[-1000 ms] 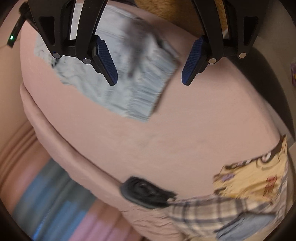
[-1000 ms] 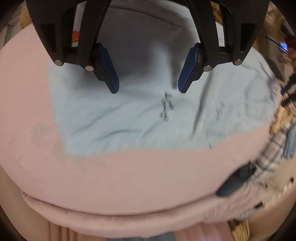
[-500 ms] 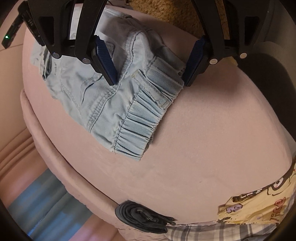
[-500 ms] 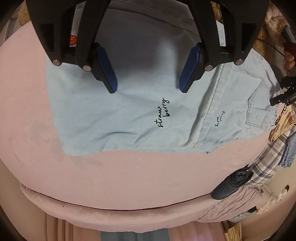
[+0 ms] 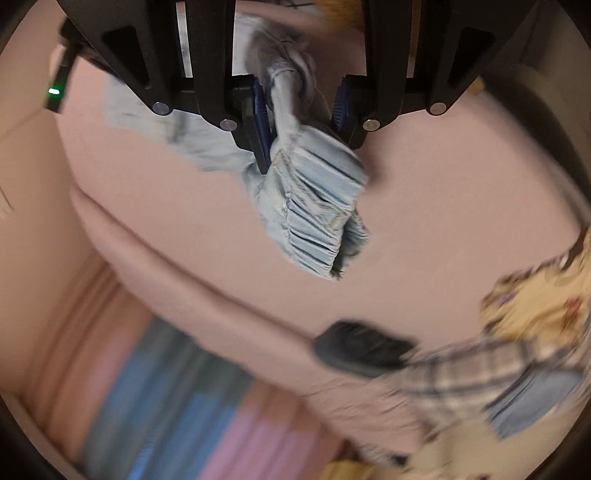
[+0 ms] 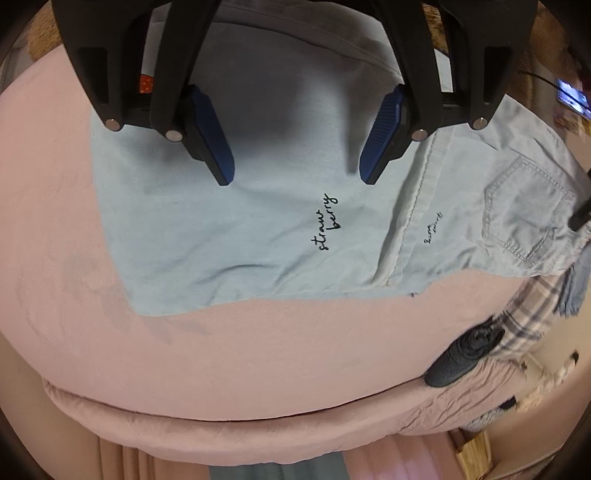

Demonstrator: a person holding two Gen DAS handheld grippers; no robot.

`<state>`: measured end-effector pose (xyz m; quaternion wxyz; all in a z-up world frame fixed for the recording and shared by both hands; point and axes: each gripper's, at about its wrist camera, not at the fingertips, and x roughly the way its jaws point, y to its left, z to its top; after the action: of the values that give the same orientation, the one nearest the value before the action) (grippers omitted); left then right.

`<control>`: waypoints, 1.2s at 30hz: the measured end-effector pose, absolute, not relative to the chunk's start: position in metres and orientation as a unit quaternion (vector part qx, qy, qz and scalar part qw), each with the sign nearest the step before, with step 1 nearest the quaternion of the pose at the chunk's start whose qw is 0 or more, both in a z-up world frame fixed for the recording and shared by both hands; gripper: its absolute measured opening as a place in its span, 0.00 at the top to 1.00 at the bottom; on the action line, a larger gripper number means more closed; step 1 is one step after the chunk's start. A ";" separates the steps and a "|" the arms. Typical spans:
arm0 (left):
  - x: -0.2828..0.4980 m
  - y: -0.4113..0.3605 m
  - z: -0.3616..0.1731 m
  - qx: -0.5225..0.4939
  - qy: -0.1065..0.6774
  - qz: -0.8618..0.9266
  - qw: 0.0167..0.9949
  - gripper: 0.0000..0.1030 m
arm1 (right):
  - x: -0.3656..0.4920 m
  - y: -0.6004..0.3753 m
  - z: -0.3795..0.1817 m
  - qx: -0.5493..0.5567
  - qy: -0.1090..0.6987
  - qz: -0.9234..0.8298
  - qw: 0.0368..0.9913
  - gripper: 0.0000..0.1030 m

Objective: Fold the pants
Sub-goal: 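Grasp the elastic waistband with the left gripper and lift it, then fold the waistband over onto the stack with the left gripper and release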

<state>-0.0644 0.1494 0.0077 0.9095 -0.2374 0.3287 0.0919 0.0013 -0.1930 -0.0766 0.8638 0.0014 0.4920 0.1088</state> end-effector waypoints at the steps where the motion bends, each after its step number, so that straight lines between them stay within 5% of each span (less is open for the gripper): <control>1: -0.062 0.135 0.018 -0.223 0.322 0.072 0.917 0.75 | 0.000 -0.195 -0.075 0.011 0.492 0.110 0.863 0.32; 9: -0.027 0.030 0.046 -0.130 0.323 -0.034 0.937 0.75 | -0.013 -0.222 -0.061 0.041 0.476 0.077 0.875 0.33; 18: 0.038 -0.064 -0.018 -0.074 0.447 -0.116 0.884 0.75 | -0.024 -0.273 -0.051 0.089 0.463 0.036 0.881 0.32; 26: 0.046 -0.059 -0.009 -0.217 0.459 -0.231 0.830 0.57 | -0.025 -0.287 -0.050 0.094 0.468 0.017 0.879 0.32; 36: 0.009 0.000 0.030 -0.174 0.377 -0.128 0.901 0.36 | -0.030 -0.290 -0.039 0.093 0.448 0.021 0.889 0.32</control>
<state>0.0087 0.0001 0.0301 0.9006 -0.1740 0.3771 -0.1283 -0.0299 -0.2902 -0.0387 0.8887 0.0930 0.4485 0.0210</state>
